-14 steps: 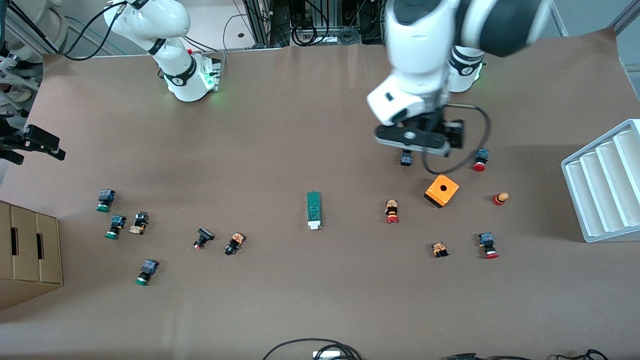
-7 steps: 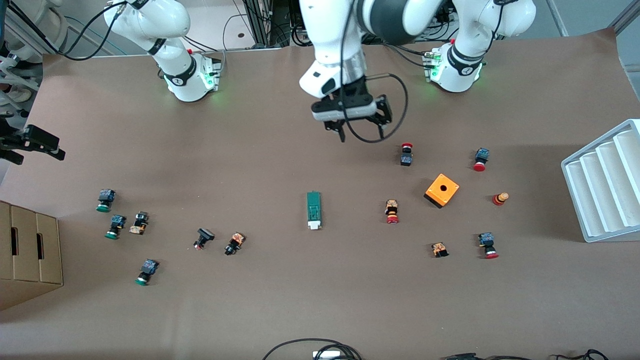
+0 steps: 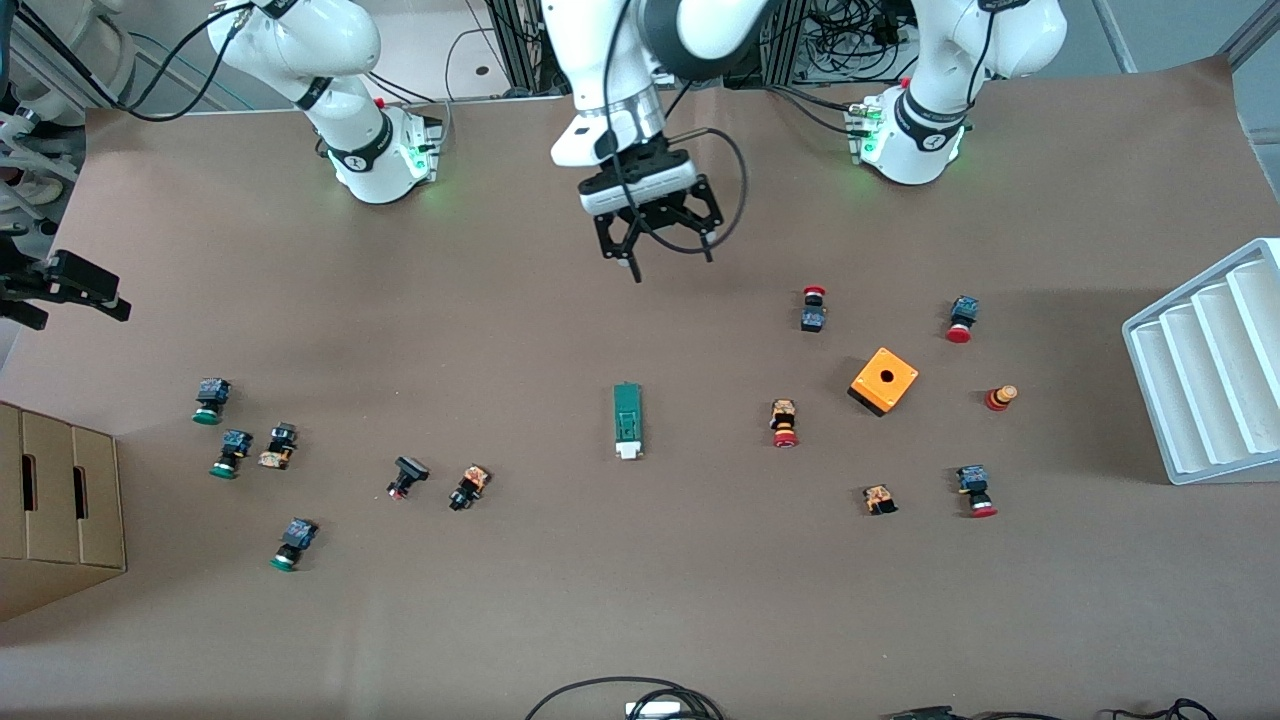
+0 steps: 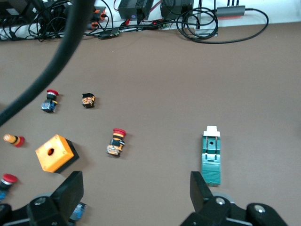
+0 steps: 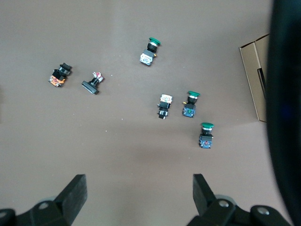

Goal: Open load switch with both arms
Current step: 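Move the left gripper over the green load switch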

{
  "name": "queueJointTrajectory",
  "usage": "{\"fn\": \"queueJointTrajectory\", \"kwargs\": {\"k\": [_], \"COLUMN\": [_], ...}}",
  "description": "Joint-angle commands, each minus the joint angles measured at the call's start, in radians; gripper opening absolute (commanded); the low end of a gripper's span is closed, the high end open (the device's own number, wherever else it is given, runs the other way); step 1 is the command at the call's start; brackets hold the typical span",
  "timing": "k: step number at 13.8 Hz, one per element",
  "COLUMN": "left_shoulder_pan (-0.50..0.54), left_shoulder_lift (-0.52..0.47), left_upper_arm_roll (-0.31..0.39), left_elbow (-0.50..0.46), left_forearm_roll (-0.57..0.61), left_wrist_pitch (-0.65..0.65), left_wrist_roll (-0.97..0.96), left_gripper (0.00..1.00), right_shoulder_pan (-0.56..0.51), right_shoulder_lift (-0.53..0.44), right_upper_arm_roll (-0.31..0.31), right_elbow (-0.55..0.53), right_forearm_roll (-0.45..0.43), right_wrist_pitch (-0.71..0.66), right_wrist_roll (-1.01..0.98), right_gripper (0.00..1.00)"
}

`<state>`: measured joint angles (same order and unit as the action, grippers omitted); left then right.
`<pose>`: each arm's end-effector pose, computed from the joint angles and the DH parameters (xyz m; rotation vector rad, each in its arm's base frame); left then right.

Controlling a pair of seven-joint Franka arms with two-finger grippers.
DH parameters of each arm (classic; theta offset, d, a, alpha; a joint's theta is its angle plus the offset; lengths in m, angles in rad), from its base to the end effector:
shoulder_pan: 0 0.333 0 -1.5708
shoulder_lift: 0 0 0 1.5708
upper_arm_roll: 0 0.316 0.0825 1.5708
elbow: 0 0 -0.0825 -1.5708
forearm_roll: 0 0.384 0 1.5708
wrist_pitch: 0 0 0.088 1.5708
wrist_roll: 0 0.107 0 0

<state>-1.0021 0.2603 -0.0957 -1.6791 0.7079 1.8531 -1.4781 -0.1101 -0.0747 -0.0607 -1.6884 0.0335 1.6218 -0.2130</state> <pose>0.3386 -0.5388 0.4585 -2.7522 -0.2047 -0.8544 0.5274 -0.0887 0.6139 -3.1051 -0.0633 -0.0234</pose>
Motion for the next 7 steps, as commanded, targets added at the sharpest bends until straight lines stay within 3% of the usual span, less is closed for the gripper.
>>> {"fn": "queueJointTrajectory", "kwargs": {"k": [1, 7], "left_shoulder_pan": [-0.053, -0.147], "left_shoulder_lift": [0.043, 0.158], "left_upper_arm_roll": [0.016, 0.024], "left_elbow": [0.004, -0.005], "left_forearm_roll": [0.062, 0.189], "left_wrist_pitch": [0.011, 0.055], "left_wrist_roll": [-0.140, -0.463], "left_gripper": [1.00, 1.00], "right_shoulder_pan": [0.003, 0.004], "right_shoulder_lift": [0.009, 0.009], "right_upper_arm_roll": [-0.004, -0.004], "right_elbow": [0.012, 0.012], "right_forearm_roll": [0.005, 0.005], "right_wrist_pitch": [-0.003, -0.003], "right_wrist_roll": [-0.006, -0.006], "right_gripper": [1.00, 1.00]}}
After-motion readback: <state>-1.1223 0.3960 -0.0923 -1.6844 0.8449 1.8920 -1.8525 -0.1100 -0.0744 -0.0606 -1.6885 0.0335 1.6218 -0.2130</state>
